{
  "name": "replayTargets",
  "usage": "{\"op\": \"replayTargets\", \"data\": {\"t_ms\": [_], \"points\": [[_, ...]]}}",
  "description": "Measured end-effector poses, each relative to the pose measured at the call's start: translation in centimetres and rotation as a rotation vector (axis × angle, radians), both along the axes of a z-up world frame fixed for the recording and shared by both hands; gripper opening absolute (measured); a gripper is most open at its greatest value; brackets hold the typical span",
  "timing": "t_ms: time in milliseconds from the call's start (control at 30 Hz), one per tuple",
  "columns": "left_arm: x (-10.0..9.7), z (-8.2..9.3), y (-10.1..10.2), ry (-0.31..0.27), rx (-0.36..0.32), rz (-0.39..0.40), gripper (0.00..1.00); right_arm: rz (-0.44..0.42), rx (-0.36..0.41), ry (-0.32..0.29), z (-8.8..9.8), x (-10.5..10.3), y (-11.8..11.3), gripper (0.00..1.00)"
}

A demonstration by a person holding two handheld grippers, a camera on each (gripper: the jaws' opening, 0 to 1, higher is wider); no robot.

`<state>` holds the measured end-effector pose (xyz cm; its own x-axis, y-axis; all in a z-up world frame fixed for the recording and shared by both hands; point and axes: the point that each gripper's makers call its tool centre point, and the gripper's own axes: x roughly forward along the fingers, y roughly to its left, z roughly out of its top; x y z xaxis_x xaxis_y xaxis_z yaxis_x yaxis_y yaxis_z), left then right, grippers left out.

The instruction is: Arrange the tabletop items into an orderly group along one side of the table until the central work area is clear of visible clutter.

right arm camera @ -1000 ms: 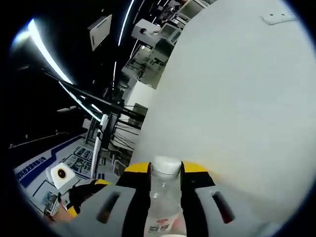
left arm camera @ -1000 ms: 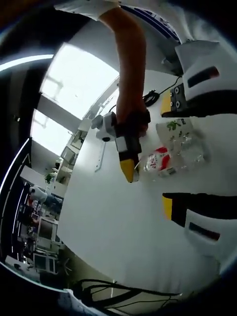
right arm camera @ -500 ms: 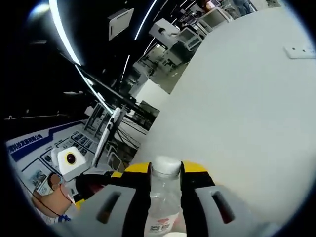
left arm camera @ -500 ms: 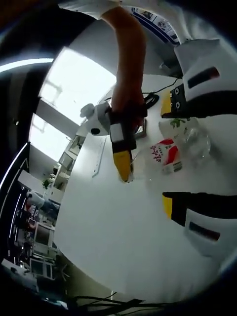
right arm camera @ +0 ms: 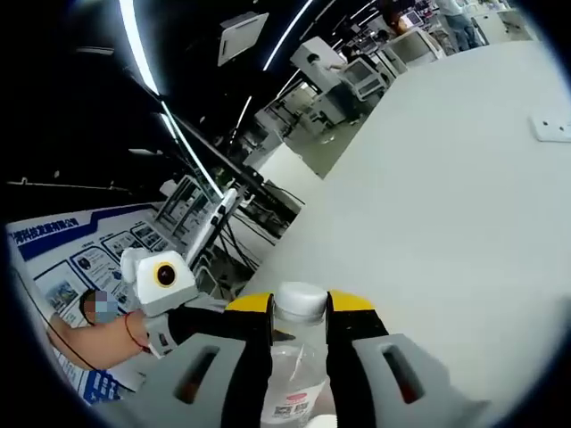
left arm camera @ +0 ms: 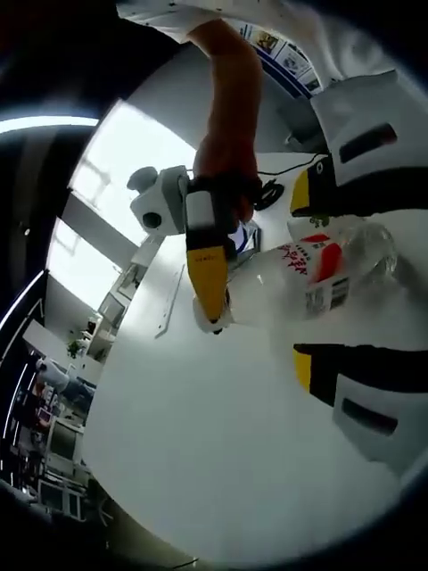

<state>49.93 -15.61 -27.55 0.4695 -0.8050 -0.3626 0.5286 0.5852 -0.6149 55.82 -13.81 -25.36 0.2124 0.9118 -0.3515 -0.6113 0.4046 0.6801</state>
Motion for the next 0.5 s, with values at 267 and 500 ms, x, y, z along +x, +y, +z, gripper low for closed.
{"op": "replayTargets", "data": {"t_ms": [267, 500], "points": [[0.1, 0.0, -1.3, 0.002, -0.064, -0.068, 0.53, 0.036, -0.003, -0.049, 1.2, -1.1, 0.2, 0.20], [-0.3, -0.3, -2.3, 0.024, -0.098, -0.123, 0.52, 0.063, -0.010, -0.080, 2.0, -1.7, 0.2, 0.20]]}}
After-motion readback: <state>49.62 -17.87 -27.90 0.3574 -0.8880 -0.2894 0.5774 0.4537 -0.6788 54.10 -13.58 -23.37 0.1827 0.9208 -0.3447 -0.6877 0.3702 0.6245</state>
